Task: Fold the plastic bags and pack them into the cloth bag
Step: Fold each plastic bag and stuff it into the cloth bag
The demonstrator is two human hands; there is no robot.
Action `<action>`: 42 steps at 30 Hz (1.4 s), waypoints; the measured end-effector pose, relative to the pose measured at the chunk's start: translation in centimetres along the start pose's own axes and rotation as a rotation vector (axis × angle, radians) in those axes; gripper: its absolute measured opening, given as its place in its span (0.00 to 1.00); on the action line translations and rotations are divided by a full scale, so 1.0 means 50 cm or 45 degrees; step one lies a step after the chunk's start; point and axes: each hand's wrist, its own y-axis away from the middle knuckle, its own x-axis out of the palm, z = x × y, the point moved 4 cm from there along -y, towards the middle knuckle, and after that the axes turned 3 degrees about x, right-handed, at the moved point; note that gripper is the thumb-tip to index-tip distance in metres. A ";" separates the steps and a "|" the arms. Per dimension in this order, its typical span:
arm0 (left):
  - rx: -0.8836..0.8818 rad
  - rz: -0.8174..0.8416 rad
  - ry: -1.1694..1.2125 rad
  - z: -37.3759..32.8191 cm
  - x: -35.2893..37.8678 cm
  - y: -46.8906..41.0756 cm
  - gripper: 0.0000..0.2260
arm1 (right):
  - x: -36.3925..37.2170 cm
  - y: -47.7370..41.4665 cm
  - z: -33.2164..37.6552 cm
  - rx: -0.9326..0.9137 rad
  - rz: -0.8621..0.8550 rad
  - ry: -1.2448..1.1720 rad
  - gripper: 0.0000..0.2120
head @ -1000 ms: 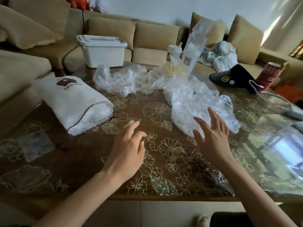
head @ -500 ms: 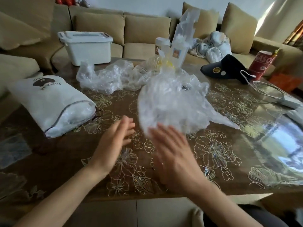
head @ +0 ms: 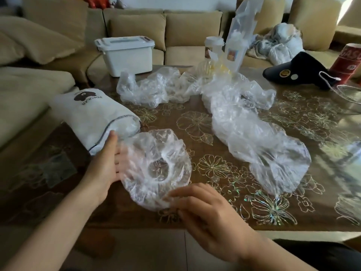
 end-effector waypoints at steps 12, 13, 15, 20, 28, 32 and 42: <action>1.175 -0.365 -0.492 -0.095 -0.016 0.068 0.04 | -0.036 -0.028 -0.080 0.751 -0.335 -0.420 0.09; 1.413 -0.305 -0.667 -0.110 0.000 0.093 0.04 | -0.046 -0.026 -0.090 0.820 -0.378 -0.496 0.10; 1.692 -0.044 -0.962 -0.104 0.034 0.123 0.10 | -0.068 -0.025 -0.110 0.917 -0.512 -0.614 0.10; 1.479 0.706 -1.364 0.010 0.116 0.148 0.25 | -0.107 -0.013 -0.138 1.051 -0.776 -0.667 0.10; 1.178 0.525 -0.733 -0.015 0.079 0.144 0.17 | -0.076 -0.035 -0.085 0.590 -0.532 0.076 0.12; 1.049 0.419 -1.232 0.022 0.103 0.084 0.23 | -0.034 -0.095 -0.074 0.503 -0.191 0.050 0.18; 0.651 0.547 -1.934 0.079 0.099 0.078 0.45 | -0.018 -0.015 -0.140 0.836 0.550 0.645 0.43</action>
